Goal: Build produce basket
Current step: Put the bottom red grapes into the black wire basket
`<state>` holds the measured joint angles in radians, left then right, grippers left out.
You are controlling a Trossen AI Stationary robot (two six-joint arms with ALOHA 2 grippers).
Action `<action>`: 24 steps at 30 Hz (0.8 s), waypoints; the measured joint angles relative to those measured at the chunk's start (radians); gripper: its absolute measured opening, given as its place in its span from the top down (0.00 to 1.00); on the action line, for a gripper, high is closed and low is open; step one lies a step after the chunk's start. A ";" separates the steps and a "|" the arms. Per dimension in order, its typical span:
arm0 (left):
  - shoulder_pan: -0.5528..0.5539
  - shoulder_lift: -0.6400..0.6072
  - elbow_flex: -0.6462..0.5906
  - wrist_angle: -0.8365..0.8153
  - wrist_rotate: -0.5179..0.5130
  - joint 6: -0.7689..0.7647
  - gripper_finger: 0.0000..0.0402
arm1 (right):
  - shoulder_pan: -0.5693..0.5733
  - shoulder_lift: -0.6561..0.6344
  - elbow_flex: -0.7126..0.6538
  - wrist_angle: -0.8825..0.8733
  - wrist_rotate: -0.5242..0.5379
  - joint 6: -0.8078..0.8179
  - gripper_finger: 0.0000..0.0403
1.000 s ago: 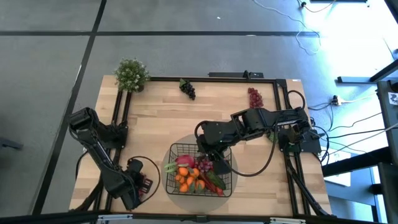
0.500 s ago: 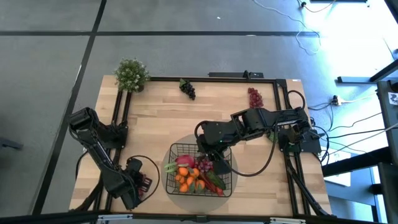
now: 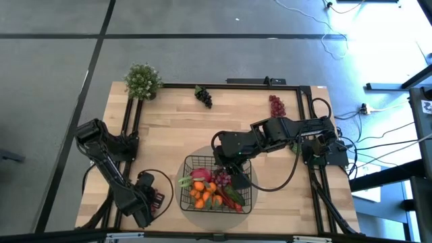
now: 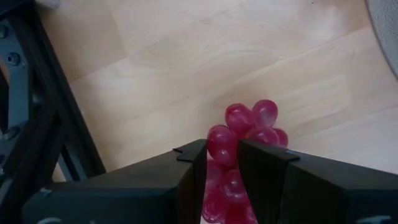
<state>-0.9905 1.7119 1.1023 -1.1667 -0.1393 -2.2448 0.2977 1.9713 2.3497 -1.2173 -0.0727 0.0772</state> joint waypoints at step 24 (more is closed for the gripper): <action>0.010 0.003 0.000 -0.004 -0.044 0.004 0.81 | -0.001 0.000 0.000 0.000 -0.001 0.000 0.73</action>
<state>-0.9802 1.7151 1.1023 -1.1703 -0.1830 -2.2406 0.2966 1.9717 2.3497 -1.2171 -0.0734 0.0772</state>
